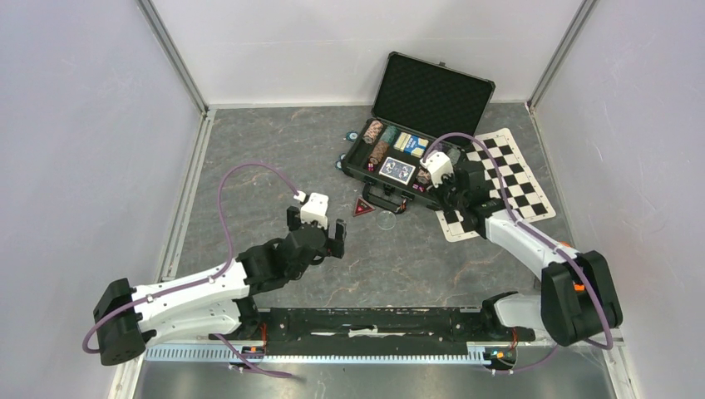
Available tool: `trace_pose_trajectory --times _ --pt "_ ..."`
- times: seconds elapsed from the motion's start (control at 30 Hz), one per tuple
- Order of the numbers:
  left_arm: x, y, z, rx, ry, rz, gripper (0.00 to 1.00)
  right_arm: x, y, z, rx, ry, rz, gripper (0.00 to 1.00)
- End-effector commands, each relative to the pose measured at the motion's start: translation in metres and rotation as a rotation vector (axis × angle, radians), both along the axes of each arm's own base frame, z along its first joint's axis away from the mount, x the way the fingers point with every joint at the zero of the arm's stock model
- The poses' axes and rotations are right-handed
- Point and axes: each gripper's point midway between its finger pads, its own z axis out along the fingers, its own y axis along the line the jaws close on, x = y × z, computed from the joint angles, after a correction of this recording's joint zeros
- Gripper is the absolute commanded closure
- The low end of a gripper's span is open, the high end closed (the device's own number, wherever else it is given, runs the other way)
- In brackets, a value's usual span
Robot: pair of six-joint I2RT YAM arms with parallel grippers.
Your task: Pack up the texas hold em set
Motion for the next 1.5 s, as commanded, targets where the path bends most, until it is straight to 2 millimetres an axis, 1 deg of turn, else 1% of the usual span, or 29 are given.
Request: trace_pose_trajectory --times 0.0,0.07,0.1,0.23,0.4,0.43,0.5,0.63,0.9,1.23,1.37,1.47 --pt "0.008 0.008 0.013 -0.028 -0.074 0.046 0.0 0.026 0.002 0.018 -0.015 -0.072 -0.009 1.0" --pt "0.008 0.009 0.011 -0.033 -0.075 0.049 0.0 0.028 0.002 0.011 -0.034 -0.056 -0.016 1.0" --pt "0.008 0.009 0.01 -0.035 -0.076 0.049 0.0 0.033 0.003 0.013 -0.036 -0.077 -0.022 1.0" --pt "0.008 0.009 0.008 -0.028 -0.072 0.048 0.0 0.037 0.004 0.008 -0.053 -0.067 -0.027 1.0" --pt "0.008 0.009 0.007 -0.025 -0.073 0.049 0.0 0.041 -0.005 0.003 -0.101 -0.06 -0.065 1.0" --pt "0.008 0.009 0.007 -0.024 -0.074 0.049 0.0 0.04 -0.006 0.002 -0.11 -0.053 -0.068 0.99" --pt "0.008 0.009 0.007 -0.023 -0.073 0.048 0.0 0.042 -0.009 0.001 -0.122 -0.052 -0.08 0.93" --pt "0.008 0.007 0.006 -0.02 -0.07 0.041 0.0 0.042 -0.008 0.004 -0.125 -0.063 -0.083 0.88" --pt "0.008 0.007 0.006 -0.019 -0.068 0.038 0.01 0.04 -0.011 0.007 -0.161 -0.053 -0.104 0.81" --pt "0.008 0.006 0.005 -0.021 -0.066 0.033 0.01 0.041 -0.007 0.004 -0.188 -0.047 -0.099 0.75" --pt "0.008 0.006 0.004 -0.016 -0.062 0.031 0.01 0.042 -0.006 0.008 -0.187 -0.05 -0.103 0.76" --pt "0.008 0.005 0.003 -0.014 -0.061 0.032 0.01 0.04 0.0 0.019 -0.15 -0.067 -0.092 0.74"
